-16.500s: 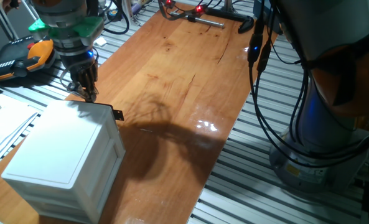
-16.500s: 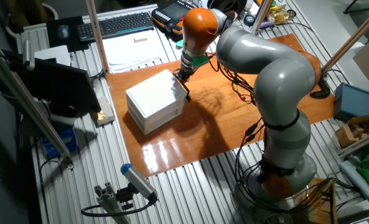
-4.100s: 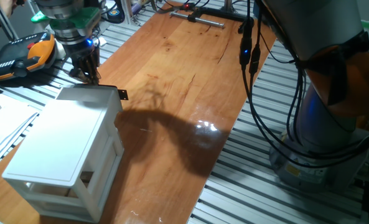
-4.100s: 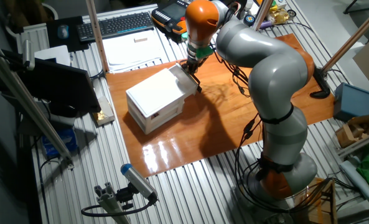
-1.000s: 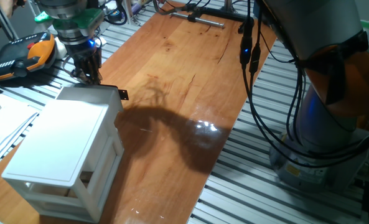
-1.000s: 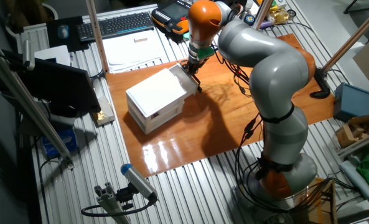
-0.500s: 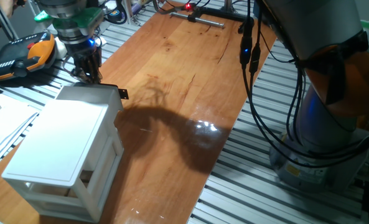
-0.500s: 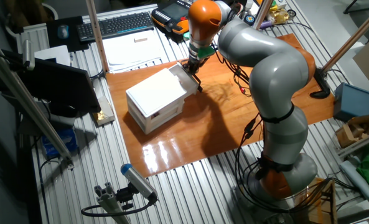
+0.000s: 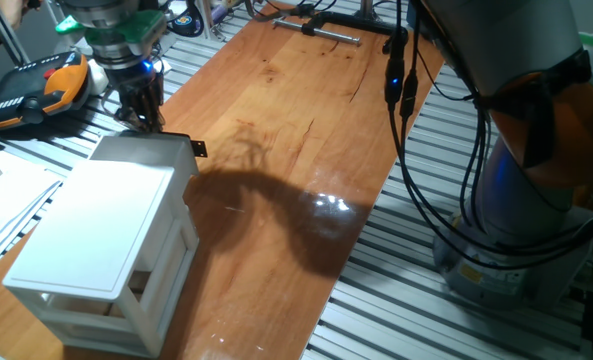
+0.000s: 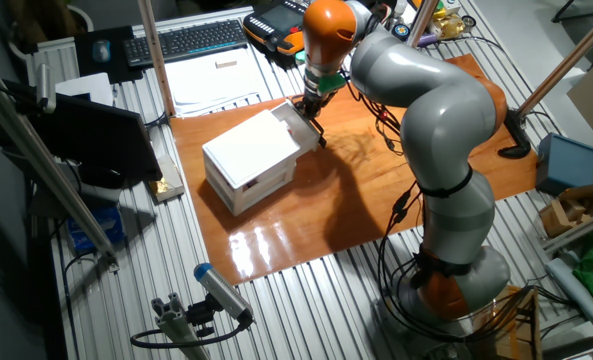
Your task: Grasp the handle and open the drawer
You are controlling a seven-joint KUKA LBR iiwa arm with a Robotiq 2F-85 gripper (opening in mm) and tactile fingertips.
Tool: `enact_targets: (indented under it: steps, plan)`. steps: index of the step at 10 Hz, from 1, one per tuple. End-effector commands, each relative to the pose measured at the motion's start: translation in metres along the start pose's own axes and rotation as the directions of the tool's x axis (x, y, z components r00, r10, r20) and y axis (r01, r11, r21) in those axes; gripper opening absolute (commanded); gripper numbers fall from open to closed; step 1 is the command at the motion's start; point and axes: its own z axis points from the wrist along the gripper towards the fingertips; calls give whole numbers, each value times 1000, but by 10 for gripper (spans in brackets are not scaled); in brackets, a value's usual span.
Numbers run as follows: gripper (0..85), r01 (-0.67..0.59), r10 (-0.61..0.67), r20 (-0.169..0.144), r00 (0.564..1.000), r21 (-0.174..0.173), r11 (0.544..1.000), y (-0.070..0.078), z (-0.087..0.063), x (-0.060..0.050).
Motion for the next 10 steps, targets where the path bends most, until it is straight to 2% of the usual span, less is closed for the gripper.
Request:
enact_targets:
  steps: [1, 10]
  plan:
    - [7, 0, 0, 0, 1000, 1, 1000, -1, 0, 0]
    - [7, 3, -3, 1, 1000, 13, 1000, -10, -1, -2]
